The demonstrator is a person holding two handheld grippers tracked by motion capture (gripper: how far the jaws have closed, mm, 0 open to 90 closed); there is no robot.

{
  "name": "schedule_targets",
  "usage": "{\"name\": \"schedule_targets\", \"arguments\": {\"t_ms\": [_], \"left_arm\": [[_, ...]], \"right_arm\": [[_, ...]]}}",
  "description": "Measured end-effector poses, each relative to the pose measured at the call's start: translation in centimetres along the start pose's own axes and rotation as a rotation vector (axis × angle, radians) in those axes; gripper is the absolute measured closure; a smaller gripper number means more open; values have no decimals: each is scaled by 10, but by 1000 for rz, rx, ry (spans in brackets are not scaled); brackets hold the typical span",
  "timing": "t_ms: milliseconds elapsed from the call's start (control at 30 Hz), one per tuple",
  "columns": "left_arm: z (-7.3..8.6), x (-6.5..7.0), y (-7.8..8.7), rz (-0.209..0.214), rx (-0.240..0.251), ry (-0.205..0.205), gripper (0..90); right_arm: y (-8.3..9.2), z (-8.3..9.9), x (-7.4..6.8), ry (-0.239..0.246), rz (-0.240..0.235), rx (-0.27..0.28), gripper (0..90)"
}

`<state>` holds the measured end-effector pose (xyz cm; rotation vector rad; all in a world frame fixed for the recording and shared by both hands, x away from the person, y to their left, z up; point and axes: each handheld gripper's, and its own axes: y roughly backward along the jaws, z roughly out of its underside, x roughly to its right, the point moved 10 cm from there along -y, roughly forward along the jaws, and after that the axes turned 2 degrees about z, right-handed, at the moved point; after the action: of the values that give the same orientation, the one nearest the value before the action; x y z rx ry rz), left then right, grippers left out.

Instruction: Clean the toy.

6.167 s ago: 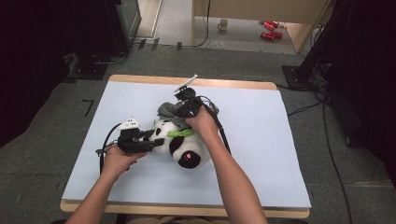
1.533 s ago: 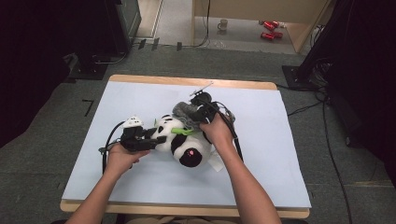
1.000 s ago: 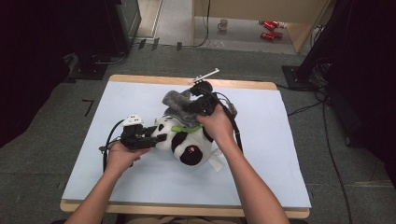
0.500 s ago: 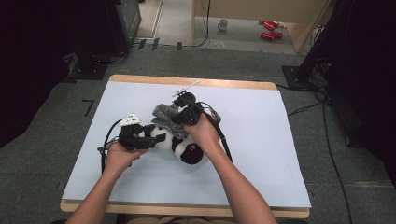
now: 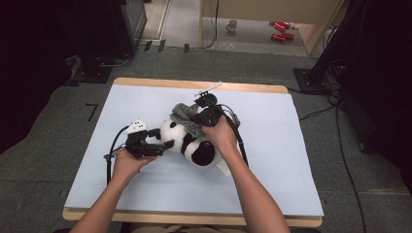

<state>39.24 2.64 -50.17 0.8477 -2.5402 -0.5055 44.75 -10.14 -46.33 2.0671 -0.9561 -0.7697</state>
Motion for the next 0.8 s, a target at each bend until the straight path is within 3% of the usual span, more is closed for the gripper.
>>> {"name": "schedule_targets", "arguments": {"t_ms": [67,133,200,333,433,633,800], "left_arm": [[5,2,-6,-15,-25,-34,113],[8,2,-10,-64,-43,-84,109],[7,2,-11,-81,-25,-81,181],[5,3,-10,-75,-18,-64,289],[3,3,-10,-74,-16,-51,336],[-1,5,-9,-66,-11,-21,389],[-2,5,-9,-67,-12,-13,397]], "right_arm": [[-1,1,2,-6,-2,-2,745],[-1,1,1,3,0,-5,745],[-2,0,1,7,10,-1,746],[3,-5,1,-8,13,7,747],[12,-14,-3,15,15,29,747],[25,-38,-30,63,-13,79,747],[13,-44,-57,84,-51,67,746]]}}
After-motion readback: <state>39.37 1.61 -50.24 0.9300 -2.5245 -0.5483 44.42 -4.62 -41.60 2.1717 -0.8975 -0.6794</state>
